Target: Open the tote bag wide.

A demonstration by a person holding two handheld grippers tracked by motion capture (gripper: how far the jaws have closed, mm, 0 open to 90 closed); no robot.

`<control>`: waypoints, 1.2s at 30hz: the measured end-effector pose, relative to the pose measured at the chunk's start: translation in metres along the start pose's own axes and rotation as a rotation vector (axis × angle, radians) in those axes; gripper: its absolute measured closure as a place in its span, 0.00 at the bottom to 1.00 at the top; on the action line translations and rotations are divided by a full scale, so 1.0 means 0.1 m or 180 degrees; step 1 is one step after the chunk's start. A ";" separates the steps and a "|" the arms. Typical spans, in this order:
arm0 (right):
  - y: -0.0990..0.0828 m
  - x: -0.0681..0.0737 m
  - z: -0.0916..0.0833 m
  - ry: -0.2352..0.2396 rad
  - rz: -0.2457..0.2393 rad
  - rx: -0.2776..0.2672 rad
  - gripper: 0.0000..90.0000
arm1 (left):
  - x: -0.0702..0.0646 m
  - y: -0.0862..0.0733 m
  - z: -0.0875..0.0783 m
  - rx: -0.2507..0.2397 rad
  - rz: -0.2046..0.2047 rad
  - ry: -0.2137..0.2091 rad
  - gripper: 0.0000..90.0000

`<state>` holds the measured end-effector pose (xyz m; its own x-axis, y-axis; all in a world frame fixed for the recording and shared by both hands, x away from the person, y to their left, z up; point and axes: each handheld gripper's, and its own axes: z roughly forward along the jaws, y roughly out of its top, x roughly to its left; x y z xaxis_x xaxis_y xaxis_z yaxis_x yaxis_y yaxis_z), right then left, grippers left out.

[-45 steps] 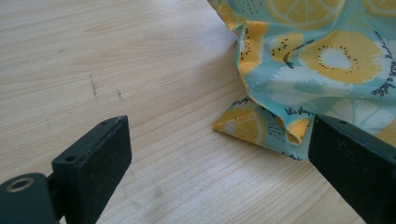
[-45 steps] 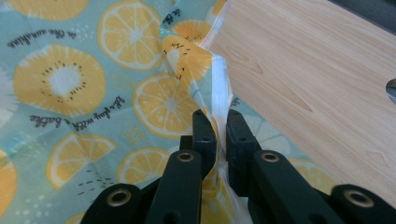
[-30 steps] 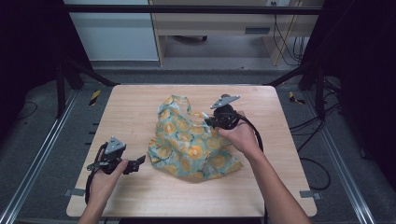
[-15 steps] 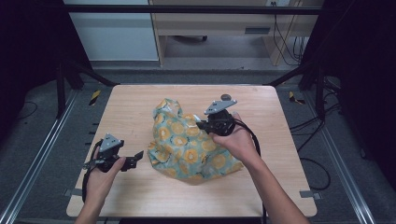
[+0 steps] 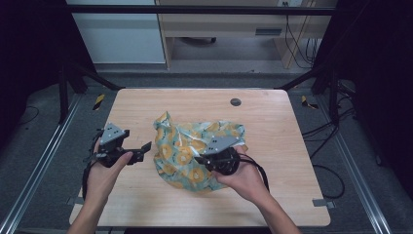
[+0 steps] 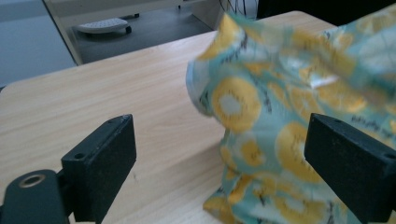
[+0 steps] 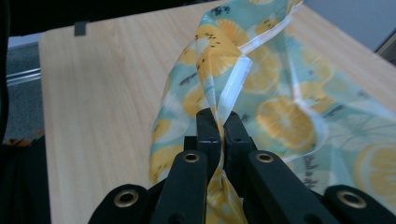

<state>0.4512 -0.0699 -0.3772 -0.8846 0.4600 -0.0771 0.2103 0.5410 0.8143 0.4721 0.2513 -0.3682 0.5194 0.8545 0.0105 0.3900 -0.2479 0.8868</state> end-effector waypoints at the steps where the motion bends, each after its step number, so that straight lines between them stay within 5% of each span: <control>1: -0.04 0.03 0.01 0.0014 -0.0011 0.0013 0.98 | 0.00 0.00 0.00 0.0000 0.0000 0.0000 0.10; 6: -0.18 0.13 0.05 0.0094 -0.0006 0.0071 0.98 | -0.02 0.32 0.11 -0.0005 -0.0024 -0.0075 0.10; 10: -0.27 0.17 0.06 0.0152 0.0006 0.0110 0.98 | -0.08 0.52 0.28 0.0136 0.0046 -0.0083 0.10; 13: -0.30 0.20 0.07 0.0187 -0.0014 0.0123 0.98 | -0.12 0.62 0.43 0.0205 -0.0052 -0.0121 0.10; 18: -0.33 0.27 0.10 0.0253 -0.0076 0.0181 0.98 | -0.25 0.64 0.74 0.0475 0.0021 -0.0077 0.08; 26: -0.36 0.31 0.11 0.0296 -0.0105 0.0204 0.98 | -0.27 0.47 0.79 0.0798 -0.0020 -0.0105 0.09; 27: -0.36 0.32 0.13 0.0303 -0.0097 0.0209 0.98 | -0.26 0.44 0.78 0.0822 -0.0012 -0.0158 0.27; 29: -0.36 0.32 0.14 0.0303 -0.0093 0.0210 0.98 | -0.24 0.37 0.75 0.0857 -0.0122 -0.0348 0.35; 30: -0.35 0.32 0.14 0.0304 -0.0091 0.0206 0.98 | -0.23 0.35 0.72 0.0810 -0.0153 -0.0383 0.57; 32: -0.34 0.31 0.14 0.0291 -0.0066 0.0175 0.95 | -0.23 0.31 0.69 0.0805 -0.0123 -0.0438 0.85; 36: -0.33 0.25 0.10 0.0241 0.0007 0.0146 0.81 | -0.27 0.23 0.61 0.0741 -0.0025 -0.0499 0.95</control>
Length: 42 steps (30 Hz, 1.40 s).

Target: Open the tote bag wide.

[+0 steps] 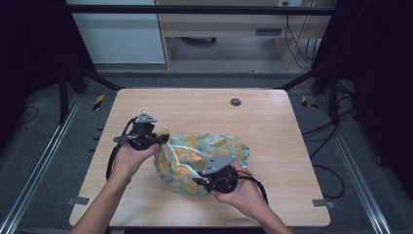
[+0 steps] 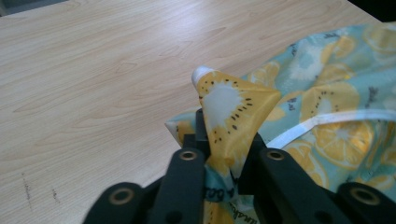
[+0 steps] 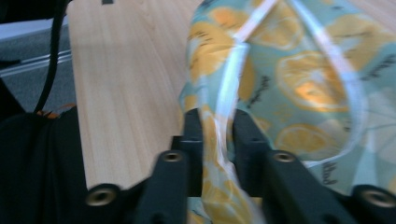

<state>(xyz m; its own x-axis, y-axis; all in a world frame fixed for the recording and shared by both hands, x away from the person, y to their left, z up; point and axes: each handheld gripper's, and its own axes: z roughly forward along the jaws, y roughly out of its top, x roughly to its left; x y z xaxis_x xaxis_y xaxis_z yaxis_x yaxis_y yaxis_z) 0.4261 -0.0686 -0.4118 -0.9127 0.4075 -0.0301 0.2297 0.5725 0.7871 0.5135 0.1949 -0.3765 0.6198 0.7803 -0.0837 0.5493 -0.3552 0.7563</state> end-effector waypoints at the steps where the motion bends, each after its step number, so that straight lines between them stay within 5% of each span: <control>1: 0.01 -0.02 -0.02 -0.0019 0.0035 -0.0017 0.74 | -0.02 -0.02 -0.02 -0.0018 0.0029 0.0011 0.96; 2: 0.03 -0.06 -0.07 -0.0046 0.0112 -0.0030 0.59 | -0.05 -0.04 -0.03 -0.0031 0.0062 0.0016 0.96; 6: 0.09 -0.13 -0.20 -0.0103 0.0201 -0.0094 0.41 | -0.15 -0.10 -0.09 -0.0088 0.0166 0.0018 0.95; 12: 0.23 -0.24 -0.37 -0.0174 0.0226 -0.0126 0.30 | -0.24 -0.12 -0.14 -0.0123 0.0318 0.0062 0.93; 15: 0.32 -0.40 -0.48 -0.0295 0.0246 -0.0148 0.27 | -0.27 -0.13 -0.15 -0.0143 0.0360 0.0055 0.93; 16: 0.36 -0.55 -0.54 -0.0376 0.0296 -0.0180 0.25 | -0.28 -0.13 -0.15 -0.0143 0.0370 0.0049 0.93; 21: 0.35 -0.90 -0.59 -0.0543 0.0491 -0.0135 0.25 | -0.31 -0.12 -0.16 -0.0160 0.0402 0.0027 0.93; 22: 0.30 -1.05 -0.58 -0.0602 0.0583 -0.0062 0.28 | -0.32 -0.12 -0.16 -0.0155 0.0415 0.0021 0.93; 28: 0.12 -1.41 -0.44 -0.0729 0.0760 0.0203 0.35 | -0.35 -0.13 -0.18 -0.0156 0.0466 -0.0008 0.93; 42: -0.16 -1.68 -0.20 -0.0662 0.0977 0.0475 0.38 | -0.36 -0.14 -0.20 -0.0166 0.0526 -0.0047 0.93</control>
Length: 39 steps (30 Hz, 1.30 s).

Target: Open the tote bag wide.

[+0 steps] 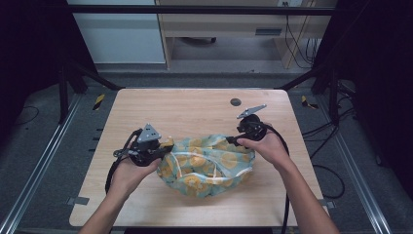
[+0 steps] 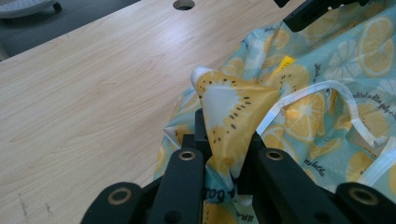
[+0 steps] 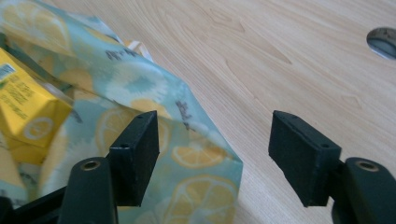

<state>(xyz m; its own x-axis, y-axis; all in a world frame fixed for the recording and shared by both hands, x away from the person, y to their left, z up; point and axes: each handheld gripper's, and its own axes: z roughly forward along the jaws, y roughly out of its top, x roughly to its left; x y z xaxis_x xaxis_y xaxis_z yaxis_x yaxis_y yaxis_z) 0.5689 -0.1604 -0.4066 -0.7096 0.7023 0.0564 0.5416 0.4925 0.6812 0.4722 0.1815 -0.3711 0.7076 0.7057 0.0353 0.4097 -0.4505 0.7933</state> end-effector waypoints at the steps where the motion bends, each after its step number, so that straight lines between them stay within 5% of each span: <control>1: -0.02 -0.02 0.01 0.0011 0.0003 0.0014 0.39 | 0.00 0.00 0.00 -0.0004 0.0003 0.0001 0.93; 9: -0.16 -0.07 0.12 0.0219 0.0193 0.0224 0.50 | -0.02 -0.02 -0.01 -0.0034 0.0037 0.0001 0.93; 14: -0.23 -0.07 0.09 0.0371 0.0204 0.0187 0.79 | -0.02 -0.05 -0.04 -0.0076 0.0030 0.0002 0.93; 20: -0.23 0.01 -0.03 0.0389 0.0047 0.0058 0.99 | -0.04 -0.09 -0.09 -0.0144 0.0020 -0.0019 0.93; 26: -0.20 0.15 -0.17 0.0262 -0.0160 -0.0042 1.00 | -0.10 -0.16 -0.17 -0.0221 0.0044 -0.0049 0.93; 30: -0.24 0.32 -0.34 0.0196 -0.0271 -0.0259 1.00 | -0.15 -0.27 -0.22 -0.0205 0.0113 -0.0052 0.92; 39: -0.33 0.44 -0.39 0.0037 -0.0403 -0.0325 1.00 | -0.17 -0.54 -0.10 -0.0127 0.0192 0.0047 0.90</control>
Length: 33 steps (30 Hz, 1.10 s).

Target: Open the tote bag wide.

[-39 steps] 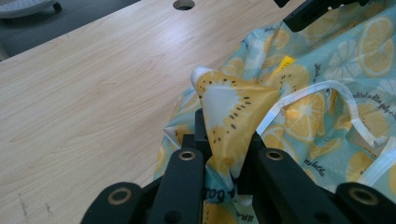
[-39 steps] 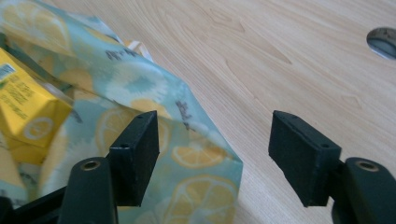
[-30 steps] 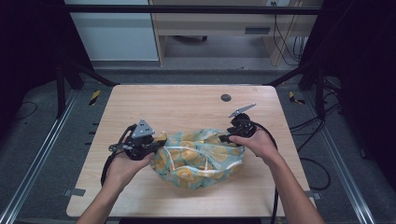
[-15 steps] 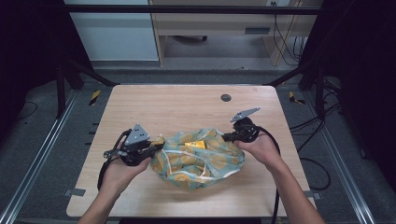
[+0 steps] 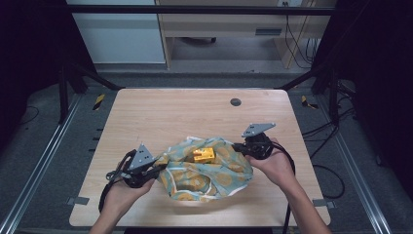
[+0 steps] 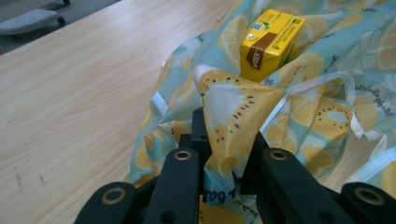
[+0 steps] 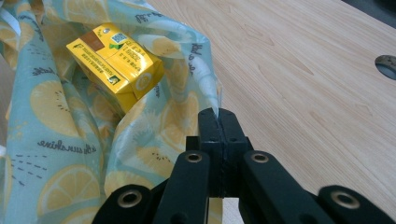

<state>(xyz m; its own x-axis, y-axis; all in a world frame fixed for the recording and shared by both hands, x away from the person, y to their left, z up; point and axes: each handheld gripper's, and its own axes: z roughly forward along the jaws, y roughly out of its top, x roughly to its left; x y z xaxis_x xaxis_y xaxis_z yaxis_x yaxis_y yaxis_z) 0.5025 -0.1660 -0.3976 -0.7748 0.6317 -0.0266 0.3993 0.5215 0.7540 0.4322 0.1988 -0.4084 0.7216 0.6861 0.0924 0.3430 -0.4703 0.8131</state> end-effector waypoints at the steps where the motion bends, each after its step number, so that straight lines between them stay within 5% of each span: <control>1: -0.01 0.01 0.02 -0.0051 -0.0020 0.0016 1.00 | 0.01 -0.02 0.02 0.0018 0.0010 0.0005 0.89; 6: -0.02 0.00 0.05 -0.0084 -0.0010 0.0031 1.00 | 0.02 -0.09 0.08 -0.0004 -0.0026 0.0023 0.84; 13: -0.02 0.01 0.05 -0.0097 -0.0032 0.0029 1.00 | -0.02 -0.15 0.04 -0.0072 -0.0165 0.0160 0.54; 17: -0.02 0.00 0.05 -0.0125 -0.0017 0.0028 1.00 | -0.04 -0.17 0.00 -0.0060 -0.0225 0.0200 0.49; 26: -0.04 -0.04 0.04 -0.0225 -0.0014 0.0050 1.00 | -0.09 -0.32 -0.06 0.0096 -0.0176 0.0225 0.81; 33: -0.11 -0.13 0.15 -0.0327 0.0017 0.0156 1.00 | -0.06 -0.31 0.17 0.0280 -0.0019 0.0225 0.91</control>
<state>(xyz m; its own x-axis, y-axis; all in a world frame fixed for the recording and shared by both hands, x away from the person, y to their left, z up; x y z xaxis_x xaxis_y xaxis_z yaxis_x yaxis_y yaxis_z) 0.5152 -0.1716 -0.4157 -0.7193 0.6886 -0.0918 0.4287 0.5440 0.7213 0.4273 0.1998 -0.4439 0.6763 0.7250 0.1304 0.4009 -0.5108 0.7605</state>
